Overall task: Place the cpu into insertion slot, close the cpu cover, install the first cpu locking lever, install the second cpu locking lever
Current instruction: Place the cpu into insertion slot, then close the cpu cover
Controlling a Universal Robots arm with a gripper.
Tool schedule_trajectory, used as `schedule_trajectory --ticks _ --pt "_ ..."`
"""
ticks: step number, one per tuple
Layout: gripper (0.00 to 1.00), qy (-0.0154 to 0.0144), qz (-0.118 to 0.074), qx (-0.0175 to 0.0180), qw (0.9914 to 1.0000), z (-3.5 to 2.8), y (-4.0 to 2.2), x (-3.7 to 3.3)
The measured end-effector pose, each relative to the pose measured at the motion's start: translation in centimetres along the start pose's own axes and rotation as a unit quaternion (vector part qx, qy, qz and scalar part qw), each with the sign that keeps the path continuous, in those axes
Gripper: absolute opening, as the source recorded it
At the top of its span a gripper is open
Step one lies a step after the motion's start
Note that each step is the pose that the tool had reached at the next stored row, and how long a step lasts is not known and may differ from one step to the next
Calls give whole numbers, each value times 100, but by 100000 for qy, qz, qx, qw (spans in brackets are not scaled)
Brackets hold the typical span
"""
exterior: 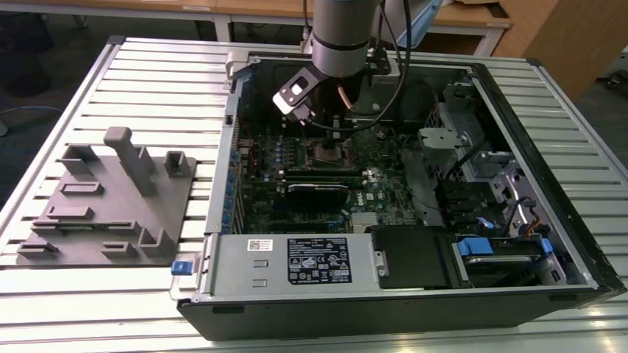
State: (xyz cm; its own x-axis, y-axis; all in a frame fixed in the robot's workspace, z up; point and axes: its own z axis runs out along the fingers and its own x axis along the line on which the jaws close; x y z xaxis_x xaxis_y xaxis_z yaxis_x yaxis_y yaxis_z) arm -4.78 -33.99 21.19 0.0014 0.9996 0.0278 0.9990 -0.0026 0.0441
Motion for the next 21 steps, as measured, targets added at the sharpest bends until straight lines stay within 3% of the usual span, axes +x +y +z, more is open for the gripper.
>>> schedule_trajectory --ticks 21 --pt "11 -22 0 12 100000 -53 2 1"
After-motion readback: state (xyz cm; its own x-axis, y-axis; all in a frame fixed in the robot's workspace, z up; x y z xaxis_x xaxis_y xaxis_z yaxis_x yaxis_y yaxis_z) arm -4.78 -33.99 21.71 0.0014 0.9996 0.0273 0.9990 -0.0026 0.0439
